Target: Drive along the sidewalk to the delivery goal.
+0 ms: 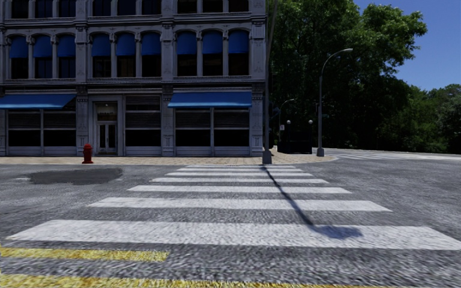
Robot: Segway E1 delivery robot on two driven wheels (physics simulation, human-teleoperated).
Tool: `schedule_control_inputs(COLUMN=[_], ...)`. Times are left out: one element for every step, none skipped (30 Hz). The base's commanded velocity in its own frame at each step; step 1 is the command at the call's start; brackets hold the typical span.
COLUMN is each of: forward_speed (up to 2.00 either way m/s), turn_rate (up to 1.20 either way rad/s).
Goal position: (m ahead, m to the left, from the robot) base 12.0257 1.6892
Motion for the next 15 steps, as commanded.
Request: schedule_control_inputs(forward_speed=[2.0,2.0,2.0,2.0,2.0,2.0,2.0,2.0,2.0,2.0,2.0,2.0,2.0,2.0,2.0], turn_rate=[0.0,0.0,0.0,0.0,0.0,0.0,0.0,0.0,0.0,0.0,0.0,0.0,0.0,0.0,0.0])
